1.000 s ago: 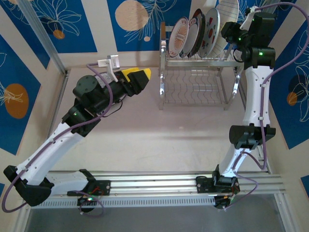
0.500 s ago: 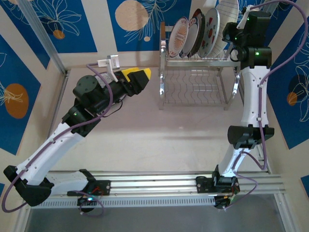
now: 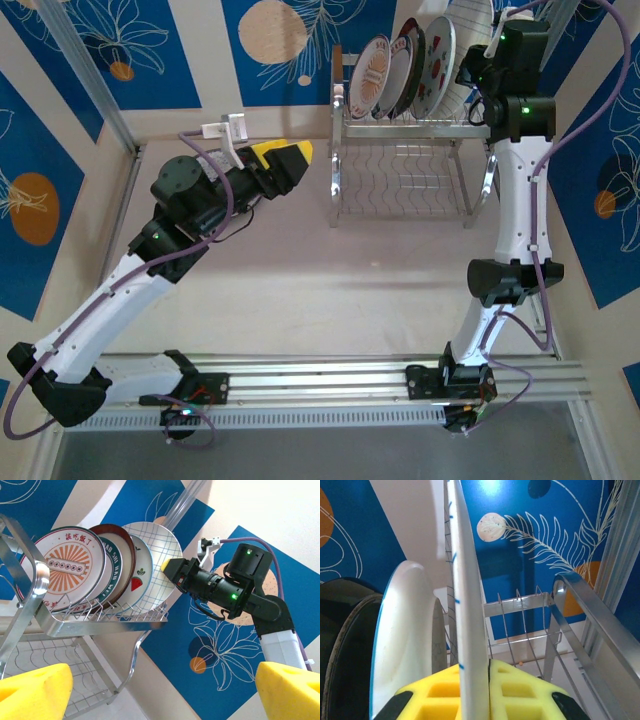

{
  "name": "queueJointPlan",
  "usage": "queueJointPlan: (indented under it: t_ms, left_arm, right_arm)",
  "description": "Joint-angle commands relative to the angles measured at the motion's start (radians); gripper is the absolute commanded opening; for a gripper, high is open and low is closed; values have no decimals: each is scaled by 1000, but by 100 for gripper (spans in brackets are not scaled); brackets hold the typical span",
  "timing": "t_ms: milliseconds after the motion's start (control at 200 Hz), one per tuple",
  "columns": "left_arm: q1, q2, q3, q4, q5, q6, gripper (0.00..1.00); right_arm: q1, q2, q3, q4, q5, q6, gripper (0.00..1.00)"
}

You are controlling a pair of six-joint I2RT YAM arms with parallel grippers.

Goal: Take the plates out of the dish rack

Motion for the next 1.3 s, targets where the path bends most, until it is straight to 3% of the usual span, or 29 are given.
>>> queueJointPlan:
  t_ms: [0, 645, 1295]
  left_arm:
    - [-11, -4, 39, 35, 1, -2, 94]
    - [-13, 9, 61, 38, 16, -11, 94]
    - [-26, 46, 113, 76, 67, -26, 94]
  right_arm:
    - [18, -17, 60, 60, 25, -35, 3]
    - [26, -72, 108, 53, 217, -154, 0]
    - [-6, -200, 86, 66, 272, -149, 0]
